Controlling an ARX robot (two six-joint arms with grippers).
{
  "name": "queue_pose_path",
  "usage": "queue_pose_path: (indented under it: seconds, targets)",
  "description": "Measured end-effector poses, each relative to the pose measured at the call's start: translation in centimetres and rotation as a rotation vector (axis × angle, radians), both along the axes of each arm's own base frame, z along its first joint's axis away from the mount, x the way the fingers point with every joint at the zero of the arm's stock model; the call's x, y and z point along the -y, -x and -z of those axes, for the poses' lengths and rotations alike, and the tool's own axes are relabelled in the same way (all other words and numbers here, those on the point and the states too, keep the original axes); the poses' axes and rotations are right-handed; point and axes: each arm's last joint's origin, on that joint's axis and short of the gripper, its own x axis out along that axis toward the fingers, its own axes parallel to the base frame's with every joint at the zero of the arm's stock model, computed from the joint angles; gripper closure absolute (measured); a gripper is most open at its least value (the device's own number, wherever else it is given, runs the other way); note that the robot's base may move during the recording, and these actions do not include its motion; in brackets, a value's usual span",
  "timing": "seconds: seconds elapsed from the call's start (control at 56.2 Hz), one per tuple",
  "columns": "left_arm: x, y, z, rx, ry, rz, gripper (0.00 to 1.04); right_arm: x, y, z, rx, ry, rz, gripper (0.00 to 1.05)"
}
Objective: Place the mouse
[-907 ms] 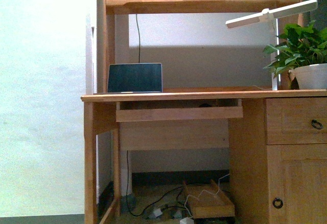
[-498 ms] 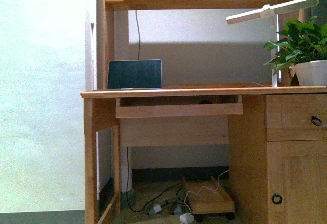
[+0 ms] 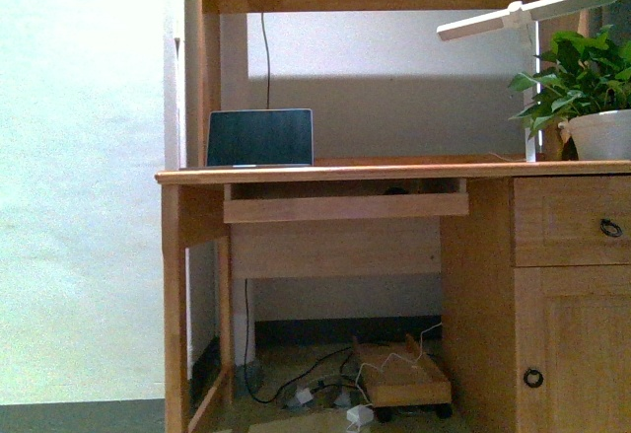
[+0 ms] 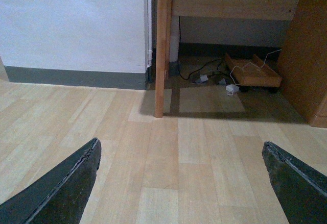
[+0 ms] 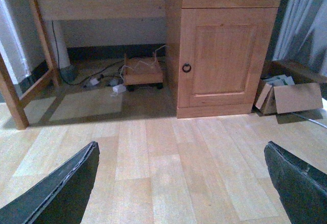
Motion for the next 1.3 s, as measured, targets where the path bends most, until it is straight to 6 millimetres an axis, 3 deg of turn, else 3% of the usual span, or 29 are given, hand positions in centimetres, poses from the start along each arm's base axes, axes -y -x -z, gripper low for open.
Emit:
queue_pose_path:
  seconds: [1.298]
  targets:
    - [0.00, 0.00, 0.00, 0.000, 0.000, 0.000, 0.08, 0.00, 0.00, 0.00, 0.000, 0.000, 0.000, 0.07]
